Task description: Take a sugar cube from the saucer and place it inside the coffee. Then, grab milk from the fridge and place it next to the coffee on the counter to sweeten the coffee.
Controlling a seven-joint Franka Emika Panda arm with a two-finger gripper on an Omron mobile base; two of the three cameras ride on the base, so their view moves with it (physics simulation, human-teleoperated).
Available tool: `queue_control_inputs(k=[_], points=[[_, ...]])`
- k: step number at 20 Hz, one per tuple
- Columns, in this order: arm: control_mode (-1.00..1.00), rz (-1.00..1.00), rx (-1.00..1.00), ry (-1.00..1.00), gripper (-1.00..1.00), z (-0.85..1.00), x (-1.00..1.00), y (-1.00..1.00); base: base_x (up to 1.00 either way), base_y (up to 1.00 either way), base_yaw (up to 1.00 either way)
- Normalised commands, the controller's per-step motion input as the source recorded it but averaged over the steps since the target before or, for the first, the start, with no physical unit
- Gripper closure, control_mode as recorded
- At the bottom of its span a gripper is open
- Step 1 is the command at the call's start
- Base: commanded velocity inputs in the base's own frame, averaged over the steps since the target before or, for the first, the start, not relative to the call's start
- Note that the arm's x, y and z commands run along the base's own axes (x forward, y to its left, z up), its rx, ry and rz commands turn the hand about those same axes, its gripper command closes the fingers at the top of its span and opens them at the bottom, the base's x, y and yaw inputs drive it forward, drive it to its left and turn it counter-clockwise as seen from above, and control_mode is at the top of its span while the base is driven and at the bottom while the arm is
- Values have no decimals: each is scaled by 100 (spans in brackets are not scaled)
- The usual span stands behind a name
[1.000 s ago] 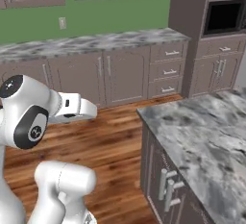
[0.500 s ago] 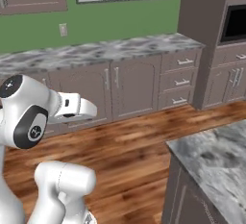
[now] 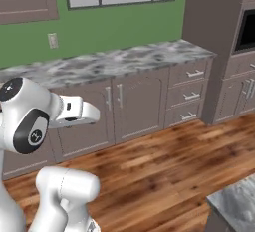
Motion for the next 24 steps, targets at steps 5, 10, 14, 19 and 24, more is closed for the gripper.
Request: queue_control_inputs(k=[5, 10, 14, 19, 24], points=[[100, 0, 0, 0, -100, 0, 0, 0, 100, -1, -19], [100, 0, 0, 0, -100, 0, 0, 0, 100, -68, -18], [100, 0, 0, 0, -100, 0, 0, 0, 100, -76, -16], [100, 0, 0, 0, -100, 0, 0, 0, 100, -58, -26], [100, 0, 0, 0, -100, 0, 0, 0, 100, -54, -20]])
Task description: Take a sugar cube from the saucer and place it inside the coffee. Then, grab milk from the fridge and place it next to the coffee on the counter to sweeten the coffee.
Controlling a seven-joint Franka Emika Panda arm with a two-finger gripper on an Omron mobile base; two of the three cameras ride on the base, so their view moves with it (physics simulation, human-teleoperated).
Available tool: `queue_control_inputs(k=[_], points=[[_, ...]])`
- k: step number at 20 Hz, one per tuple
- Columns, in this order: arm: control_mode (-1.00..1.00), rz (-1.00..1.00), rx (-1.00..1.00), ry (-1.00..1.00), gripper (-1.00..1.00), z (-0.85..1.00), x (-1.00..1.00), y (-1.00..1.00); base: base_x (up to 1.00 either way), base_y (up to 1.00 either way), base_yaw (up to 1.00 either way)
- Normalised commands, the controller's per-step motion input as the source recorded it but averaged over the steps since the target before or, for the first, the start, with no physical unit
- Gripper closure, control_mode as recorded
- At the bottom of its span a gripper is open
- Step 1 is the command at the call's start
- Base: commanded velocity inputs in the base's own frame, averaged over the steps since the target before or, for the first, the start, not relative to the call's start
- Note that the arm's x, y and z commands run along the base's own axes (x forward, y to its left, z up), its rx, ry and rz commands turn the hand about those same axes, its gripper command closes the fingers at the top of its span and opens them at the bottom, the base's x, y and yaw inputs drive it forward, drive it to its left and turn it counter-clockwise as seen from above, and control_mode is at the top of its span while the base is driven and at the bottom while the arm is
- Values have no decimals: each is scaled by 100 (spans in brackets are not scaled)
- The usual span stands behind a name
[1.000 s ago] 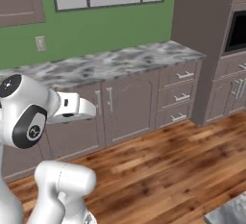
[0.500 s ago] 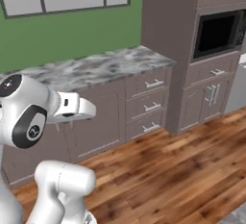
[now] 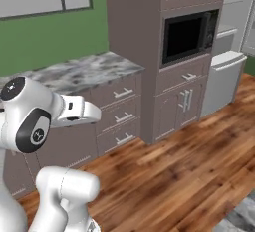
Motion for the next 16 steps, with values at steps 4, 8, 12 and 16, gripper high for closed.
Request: queue_control_inputs(k=[4, 8, 12, 16], points=[[100, 0, 0, 0, -100, 0, 0, 0, 100, -25, -14], [100, 0, 0, 0, -100, 0, 0, 0, 100, -11, -15], [100, 0, 0, 0, -100, 0, 0, 0, 100, -12, -13], [100, 0, 0, 0, -100, 0, 0, 0, 100, -10, -12]])
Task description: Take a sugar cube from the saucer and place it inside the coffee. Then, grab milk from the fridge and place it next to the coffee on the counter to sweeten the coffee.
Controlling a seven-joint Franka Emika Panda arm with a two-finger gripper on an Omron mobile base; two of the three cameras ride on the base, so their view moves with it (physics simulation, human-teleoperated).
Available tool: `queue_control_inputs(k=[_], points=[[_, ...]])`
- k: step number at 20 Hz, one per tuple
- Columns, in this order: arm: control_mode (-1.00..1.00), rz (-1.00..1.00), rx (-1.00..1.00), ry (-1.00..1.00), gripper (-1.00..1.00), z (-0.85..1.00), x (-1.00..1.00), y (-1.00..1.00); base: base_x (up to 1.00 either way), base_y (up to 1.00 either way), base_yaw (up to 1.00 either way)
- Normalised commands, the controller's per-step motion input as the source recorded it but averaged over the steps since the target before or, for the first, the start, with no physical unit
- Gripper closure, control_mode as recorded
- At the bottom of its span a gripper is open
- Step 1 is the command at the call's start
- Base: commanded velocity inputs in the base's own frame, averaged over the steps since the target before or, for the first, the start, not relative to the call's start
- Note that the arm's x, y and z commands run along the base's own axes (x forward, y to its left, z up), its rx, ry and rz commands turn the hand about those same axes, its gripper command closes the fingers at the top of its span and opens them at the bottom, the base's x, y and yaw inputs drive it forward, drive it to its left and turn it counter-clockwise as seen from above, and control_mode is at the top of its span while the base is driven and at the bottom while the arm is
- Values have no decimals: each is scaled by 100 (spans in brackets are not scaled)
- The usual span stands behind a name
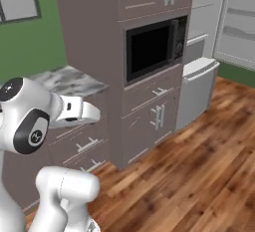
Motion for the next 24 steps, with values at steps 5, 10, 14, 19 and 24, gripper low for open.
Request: queue_control_inputs(k=[5, 10, 14, 19, 24], points=[[100, 0, 0, 0, -100, 0, 0, 0, 100, -23, -9], [100, 0, 0, 0, -100, 0, 0, 0, 100, -30, -9], [100, 0, 0, 0, -100, 0, 0, 0, 100, -40, -6], [100, 0, 0, 0, -100, 0, 0, 0, 100, -42, -4], [100, 0, 0, 0, -100, 0, 0, 0, 100, -42, 0]])
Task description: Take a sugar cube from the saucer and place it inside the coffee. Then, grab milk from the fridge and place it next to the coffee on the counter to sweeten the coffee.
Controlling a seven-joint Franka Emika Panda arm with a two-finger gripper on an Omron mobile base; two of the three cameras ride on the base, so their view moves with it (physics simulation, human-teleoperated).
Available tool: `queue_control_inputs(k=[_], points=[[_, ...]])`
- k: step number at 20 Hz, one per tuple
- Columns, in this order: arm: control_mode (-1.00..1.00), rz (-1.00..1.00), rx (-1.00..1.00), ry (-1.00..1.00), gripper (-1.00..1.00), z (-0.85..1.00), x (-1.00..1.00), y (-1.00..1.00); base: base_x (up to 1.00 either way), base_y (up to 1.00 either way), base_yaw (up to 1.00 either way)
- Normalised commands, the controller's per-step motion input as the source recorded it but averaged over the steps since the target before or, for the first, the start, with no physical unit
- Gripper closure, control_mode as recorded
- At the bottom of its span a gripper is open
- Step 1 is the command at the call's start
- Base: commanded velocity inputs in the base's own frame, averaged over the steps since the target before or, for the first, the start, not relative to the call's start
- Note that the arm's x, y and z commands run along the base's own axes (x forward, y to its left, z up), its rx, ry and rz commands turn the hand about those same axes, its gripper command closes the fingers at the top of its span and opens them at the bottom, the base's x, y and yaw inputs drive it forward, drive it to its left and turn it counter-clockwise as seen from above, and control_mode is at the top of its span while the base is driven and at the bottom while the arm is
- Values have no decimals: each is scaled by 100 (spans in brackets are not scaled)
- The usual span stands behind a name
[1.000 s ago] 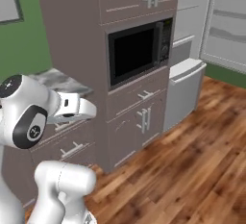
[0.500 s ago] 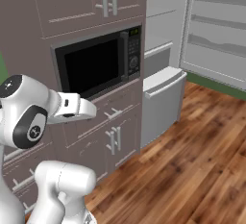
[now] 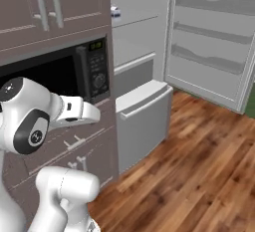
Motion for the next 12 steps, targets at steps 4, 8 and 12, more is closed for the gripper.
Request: queue_control_inputs(k=[4, 8, 12], points=[[100, 0, 0, 0, -100, 0, 0, 0, 100, -49, 5], [100, 0, 0, 0, -100, 0, 0, 0, 100, -62, 27], [100, 0, 0, 0, -100, 0, 0, 0, 92, -73, 47]])
